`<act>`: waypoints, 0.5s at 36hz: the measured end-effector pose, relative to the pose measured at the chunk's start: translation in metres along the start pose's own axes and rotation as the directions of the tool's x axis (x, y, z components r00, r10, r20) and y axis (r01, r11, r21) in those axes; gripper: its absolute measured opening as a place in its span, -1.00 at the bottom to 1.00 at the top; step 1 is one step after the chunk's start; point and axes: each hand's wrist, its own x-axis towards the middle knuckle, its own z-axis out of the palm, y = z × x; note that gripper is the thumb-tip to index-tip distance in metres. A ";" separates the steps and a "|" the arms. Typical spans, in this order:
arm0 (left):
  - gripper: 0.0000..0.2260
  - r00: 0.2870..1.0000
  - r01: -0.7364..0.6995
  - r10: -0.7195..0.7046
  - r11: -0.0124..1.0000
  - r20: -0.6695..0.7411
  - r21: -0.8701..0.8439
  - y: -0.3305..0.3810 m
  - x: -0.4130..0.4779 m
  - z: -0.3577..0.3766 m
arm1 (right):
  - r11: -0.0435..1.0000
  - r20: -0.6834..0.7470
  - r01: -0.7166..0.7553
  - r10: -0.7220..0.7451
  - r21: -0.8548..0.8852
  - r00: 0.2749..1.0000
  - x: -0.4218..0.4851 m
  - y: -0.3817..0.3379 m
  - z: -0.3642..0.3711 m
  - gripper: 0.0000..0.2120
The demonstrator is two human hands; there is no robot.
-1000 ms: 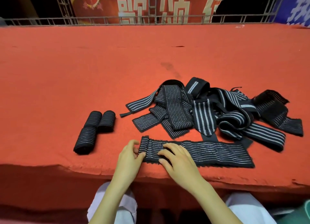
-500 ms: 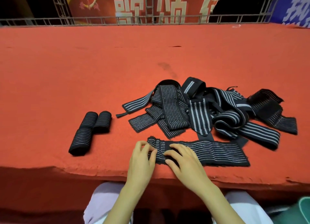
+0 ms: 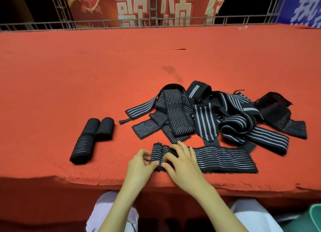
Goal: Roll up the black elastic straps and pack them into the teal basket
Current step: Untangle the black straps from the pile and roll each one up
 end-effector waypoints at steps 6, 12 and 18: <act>-0.79 0.995 -0.039 0.050 0.992 -0.085 0.120 0.007 -0.004 0.006 | 0.999 -0.046 -0.045 0.045 0.011 0.998 -0.006 0.017 -0.003 -0.56; -0.80 0.961 -0.203 0.236 0.955 -0.141 0.214 0.012 -0.015 0.024 | 0.997 -0.093 -0.074 0.074 0.009 0.993 -0.016 0.041 -0.006 -0.62; -0.82 0.905 -0.361 0.407 0.890 -0.127 0.279 0.011 -0.016 0.038 | 0.994 -0.158 -0.102 0.097 -0.024 0.983 -0.023 0.060 -0.007 -0.68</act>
